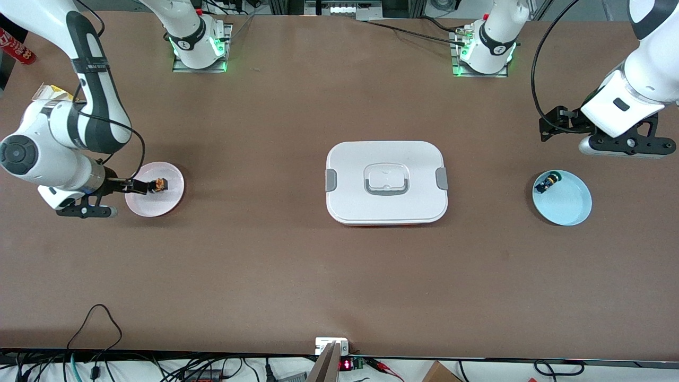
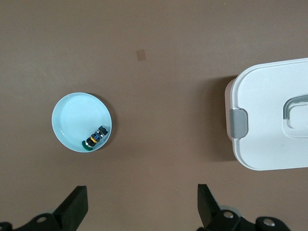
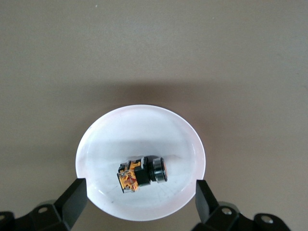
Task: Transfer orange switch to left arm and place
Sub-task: 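Lower the right gripper onto the orange switch and close it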
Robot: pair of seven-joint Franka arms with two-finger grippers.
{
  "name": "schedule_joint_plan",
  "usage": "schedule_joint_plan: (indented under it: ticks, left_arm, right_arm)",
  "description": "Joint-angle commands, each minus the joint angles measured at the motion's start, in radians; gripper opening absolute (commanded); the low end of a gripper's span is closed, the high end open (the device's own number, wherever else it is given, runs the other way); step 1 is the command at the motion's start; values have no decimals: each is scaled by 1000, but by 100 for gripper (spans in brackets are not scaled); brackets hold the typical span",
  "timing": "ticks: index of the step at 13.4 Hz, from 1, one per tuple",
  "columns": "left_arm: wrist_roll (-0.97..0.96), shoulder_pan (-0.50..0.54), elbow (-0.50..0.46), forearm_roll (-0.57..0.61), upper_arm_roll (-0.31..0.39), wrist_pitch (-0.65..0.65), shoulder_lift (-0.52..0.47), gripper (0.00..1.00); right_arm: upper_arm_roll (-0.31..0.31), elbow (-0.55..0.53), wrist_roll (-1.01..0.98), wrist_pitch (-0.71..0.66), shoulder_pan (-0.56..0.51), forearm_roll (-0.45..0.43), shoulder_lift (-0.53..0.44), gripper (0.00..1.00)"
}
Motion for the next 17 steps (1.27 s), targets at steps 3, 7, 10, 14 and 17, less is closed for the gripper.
schedule_joint_plan:
  ticks: [3, 7, 10, 14, 17]
  left_arm:
    - [-6, 3, 10, -2, 0, -18, -9, 100]
    - [-6, 3, 10, -2, 0, -17, -9, 100]
    - [-6, 3, 10, -2, 0, -18, -9, 100]
    - [-6, 3, 10, -2, 0, -18, -9, 100]
    - [-6, 3, 8, -2, 0, -17, -9, 100]
  right_arm:
    - [4, -128, -76, 169, 11, -32, 3, 100]
    - [4, -130, -174, 177, 5, -32, 29, 100]
    - [4, -130, -210, 175, 9, -32, 47, 100]
    - [4, -130, -307, 193, 6, -33, 70, 100]
    - [4, -130, -320, 200, 3, -38, 81, 100]
